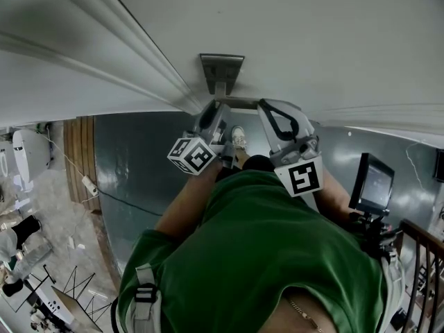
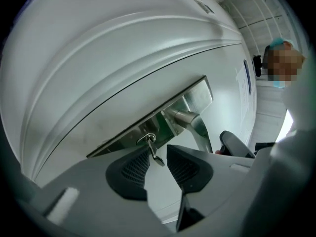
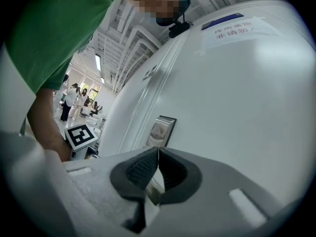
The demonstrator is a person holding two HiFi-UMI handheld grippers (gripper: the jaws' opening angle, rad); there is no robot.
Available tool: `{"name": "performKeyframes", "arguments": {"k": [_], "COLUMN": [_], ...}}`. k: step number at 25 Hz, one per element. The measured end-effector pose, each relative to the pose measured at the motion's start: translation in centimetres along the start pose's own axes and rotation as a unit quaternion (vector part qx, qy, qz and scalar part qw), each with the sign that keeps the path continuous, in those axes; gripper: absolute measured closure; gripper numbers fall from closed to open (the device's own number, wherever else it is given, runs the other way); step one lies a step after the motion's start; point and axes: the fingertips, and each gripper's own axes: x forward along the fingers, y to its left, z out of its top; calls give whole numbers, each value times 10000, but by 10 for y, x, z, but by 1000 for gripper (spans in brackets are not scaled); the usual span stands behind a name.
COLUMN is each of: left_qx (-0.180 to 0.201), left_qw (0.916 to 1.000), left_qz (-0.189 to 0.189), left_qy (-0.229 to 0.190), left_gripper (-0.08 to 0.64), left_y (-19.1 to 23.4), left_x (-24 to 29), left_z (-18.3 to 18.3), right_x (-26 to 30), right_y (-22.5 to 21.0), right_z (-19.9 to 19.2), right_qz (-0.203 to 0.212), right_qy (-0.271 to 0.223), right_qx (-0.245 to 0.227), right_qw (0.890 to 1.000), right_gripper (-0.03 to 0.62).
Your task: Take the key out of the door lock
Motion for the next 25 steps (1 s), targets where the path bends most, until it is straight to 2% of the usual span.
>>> {"name": "performKeyframes", "arguments": {"k": [2, 7, 10, 14, 25], "left_qx": [-208, -749, -982, -1519, -2113], "left_qw": [9997, 9968, 9947, 9859, 9730], "left_qz": [-28, -171, -222, -607, -816], "left_qy": [-125, -210, -184, -360, -433], "left_gripper": [469, 477, 486, 494, 512], "left_y": [5, 7, 3, -2, -2], "left_x": [-2, -5, -5, -3, -5], "left_z": [2, 4, 5, 6, 7], "right_x": [0, 4, 4, 5, 8], "right_y": [3, 16, 27, 32, 33], "right_z": [2, 4, 2, -7, -29], "right_qz": [104, 509, 848, 1118, 1393], "right_qy": [-28, -23, 22, 242, 857], "right_qx": [20, 15, -184, -522, -779], "right_qw": [9999, 9987, 9962, 9921, 9834], "right_gripper": [591, 551, 500, 437, 433]}}
